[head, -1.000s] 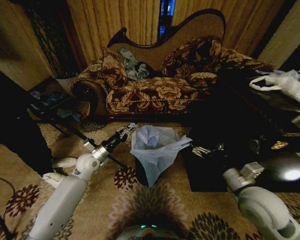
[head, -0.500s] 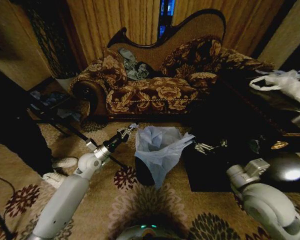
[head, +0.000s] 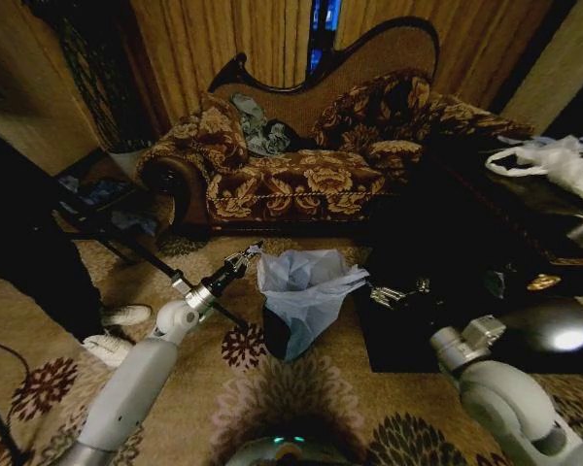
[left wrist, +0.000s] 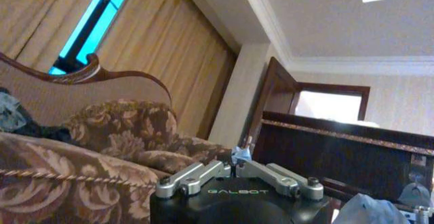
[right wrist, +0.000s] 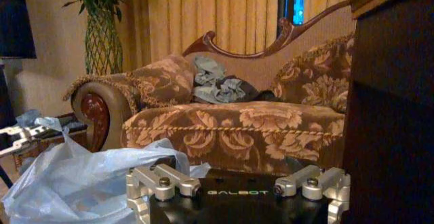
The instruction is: Place a garbage bag over the trash bin.
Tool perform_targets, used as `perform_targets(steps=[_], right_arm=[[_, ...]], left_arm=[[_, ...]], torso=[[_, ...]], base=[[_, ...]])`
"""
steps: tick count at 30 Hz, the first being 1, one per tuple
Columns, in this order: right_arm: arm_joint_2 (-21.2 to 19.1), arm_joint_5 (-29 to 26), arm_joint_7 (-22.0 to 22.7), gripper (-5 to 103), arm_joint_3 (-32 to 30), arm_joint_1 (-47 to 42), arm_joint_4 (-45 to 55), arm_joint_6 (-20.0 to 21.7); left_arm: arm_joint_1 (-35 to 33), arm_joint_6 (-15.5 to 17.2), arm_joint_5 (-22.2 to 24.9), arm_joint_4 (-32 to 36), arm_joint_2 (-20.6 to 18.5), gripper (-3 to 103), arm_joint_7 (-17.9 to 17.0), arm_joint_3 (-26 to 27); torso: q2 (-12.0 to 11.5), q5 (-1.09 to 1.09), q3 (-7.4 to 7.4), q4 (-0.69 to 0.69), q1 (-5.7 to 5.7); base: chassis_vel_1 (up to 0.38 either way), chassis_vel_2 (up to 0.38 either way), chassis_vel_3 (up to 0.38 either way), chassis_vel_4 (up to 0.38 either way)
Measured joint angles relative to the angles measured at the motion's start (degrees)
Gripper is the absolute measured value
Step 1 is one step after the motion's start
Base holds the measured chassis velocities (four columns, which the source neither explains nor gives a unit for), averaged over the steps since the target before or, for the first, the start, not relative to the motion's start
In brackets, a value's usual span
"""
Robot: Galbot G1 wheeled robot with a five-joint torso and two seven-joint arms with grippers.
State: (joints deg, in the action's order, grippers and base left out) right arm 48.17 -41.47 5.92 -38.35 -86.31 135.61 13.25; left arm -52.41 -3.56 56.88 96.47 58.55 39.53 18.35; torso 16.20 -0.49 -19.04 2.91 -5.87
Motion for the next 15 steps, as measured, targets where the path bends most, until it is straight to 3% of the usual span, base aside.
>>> perform_targets(steps=[6, 15], right_arm=[[0.9, 0.1, -0.2, 100, 0.2, 0.2, 0.5, -0.5], [6.1, 6.4, -4.0, 100, 3.7, -2.2, -2.0, -1.9]], left_arm=[[1.5, 0.0, -0.2, -0.9, 0.5, 0, -0.1, -0.5], [-0.8, -2.3, -2.2, -4.6, 1.0, 0, 0.4, 0.3]], torso=[[0.0, 0.0, 0.0, 0.0, 0.0], [0.0, 0.0, 0.0, 0.0, 0.0]], base=[[0.0, 0.0, 0.0, 0.0], [0.0, 0.0, 0.0, 0.0]])
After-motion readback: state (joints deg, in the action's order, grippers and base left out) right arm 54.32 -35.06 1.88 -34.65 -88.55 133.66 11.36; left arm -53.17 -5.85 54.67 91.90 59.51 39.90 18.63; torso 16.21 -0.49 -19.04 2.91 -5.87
